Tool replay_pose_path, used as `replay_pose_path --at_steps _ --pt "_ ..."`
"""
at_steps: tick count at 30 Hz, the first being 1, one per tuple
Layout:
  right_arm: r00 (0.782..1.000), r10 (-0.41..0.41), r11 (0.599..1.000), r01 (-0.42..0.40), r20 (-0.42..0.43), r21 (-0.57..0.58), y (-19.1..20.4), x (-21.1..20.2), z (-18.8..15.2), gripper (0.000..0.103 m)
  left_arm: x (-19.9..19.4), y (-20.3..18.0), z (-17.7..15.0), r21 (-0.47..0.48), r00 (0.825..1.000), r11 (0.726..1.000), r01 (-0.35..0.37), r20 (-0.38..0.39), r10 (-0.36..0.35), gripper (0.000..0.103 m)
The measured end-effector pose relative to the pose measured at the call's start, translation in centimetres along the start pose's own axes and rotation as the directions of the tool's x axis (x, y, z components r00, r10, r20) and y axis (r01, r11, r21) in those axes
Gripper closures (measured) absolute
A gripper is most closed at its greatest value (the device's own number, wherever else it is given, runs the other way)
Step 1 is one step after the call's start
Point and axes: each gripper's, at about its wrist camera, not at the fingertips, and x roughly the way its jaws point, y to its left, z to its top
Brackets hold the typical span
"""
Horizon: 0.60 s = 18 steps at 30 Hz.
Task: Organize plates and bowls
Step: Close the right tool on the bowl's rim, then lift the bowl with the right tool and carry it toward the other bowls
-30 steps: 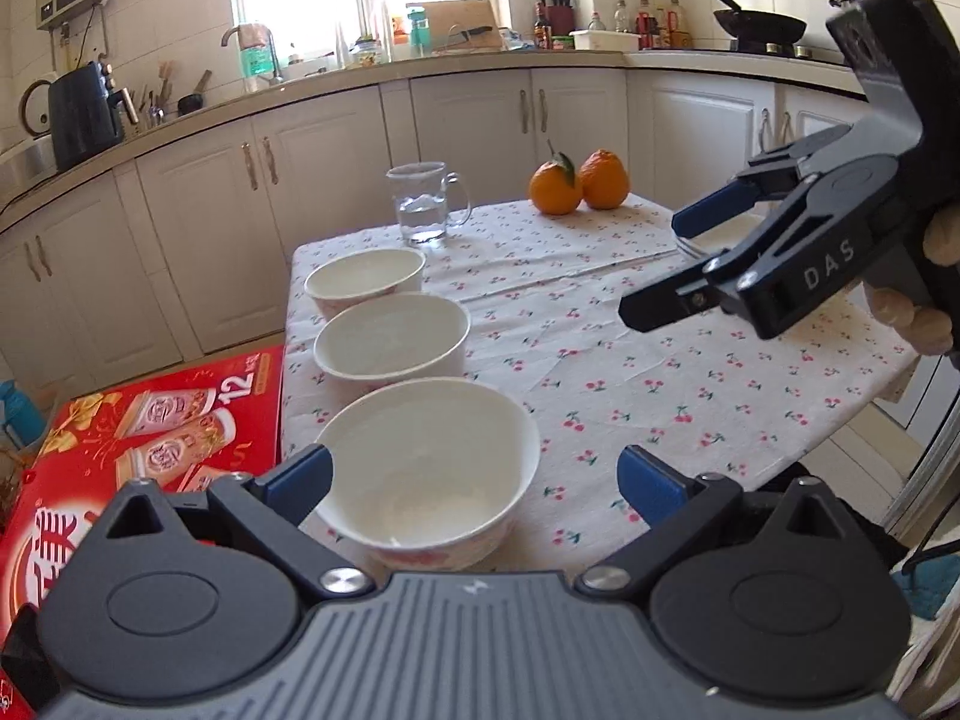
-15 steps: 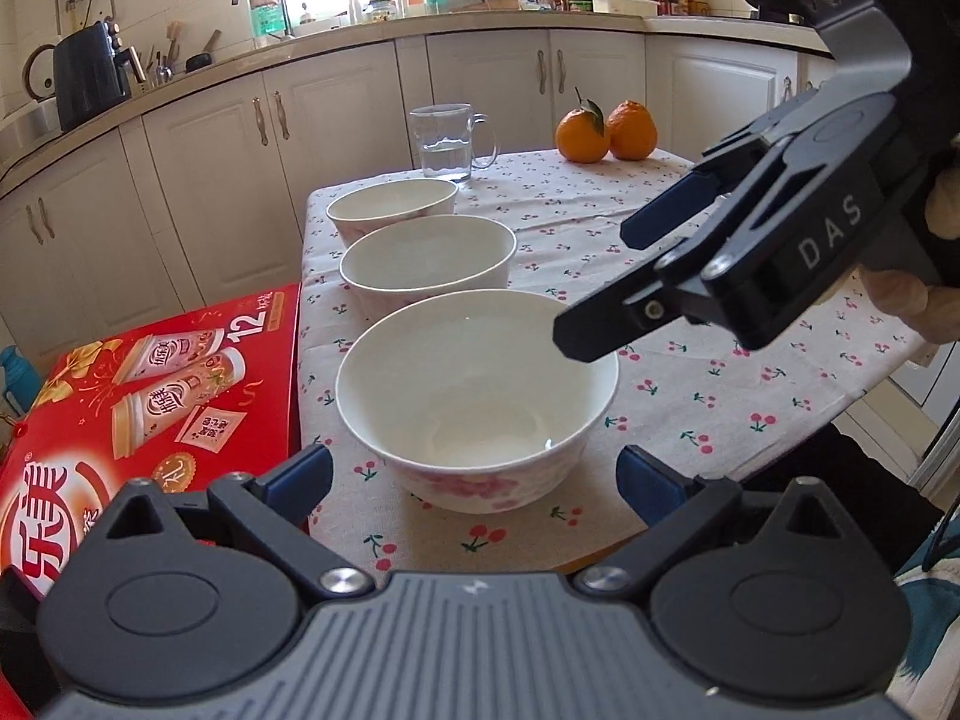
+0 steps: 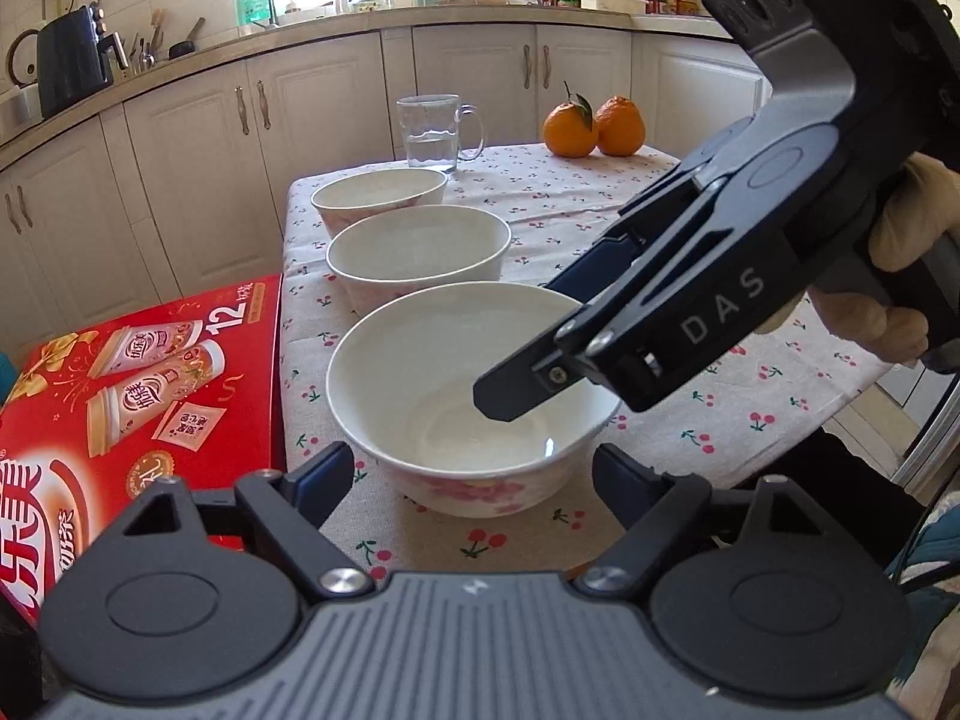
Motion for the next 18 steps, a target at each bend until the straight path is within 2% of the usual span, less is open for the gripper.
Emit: replay_pose_path --at_steps 4,18 --pt "1.000 0.020 1.000 -0.020 -0.010 0.005 -0.1 0.5 0.0 0.035 0.1 0.1 0.1 -0.004 1.000 1.000 0.012 -0.001 -0.012 0.021" --pt "1.000 0.028 1.000 -0.028 -0.003 -0.002 -0.1 -0.5 -0.4 0.035 0.0 -0.4 0.8 0.018 1.000 1.000 0.023 -0.012 -0.023 0.021"
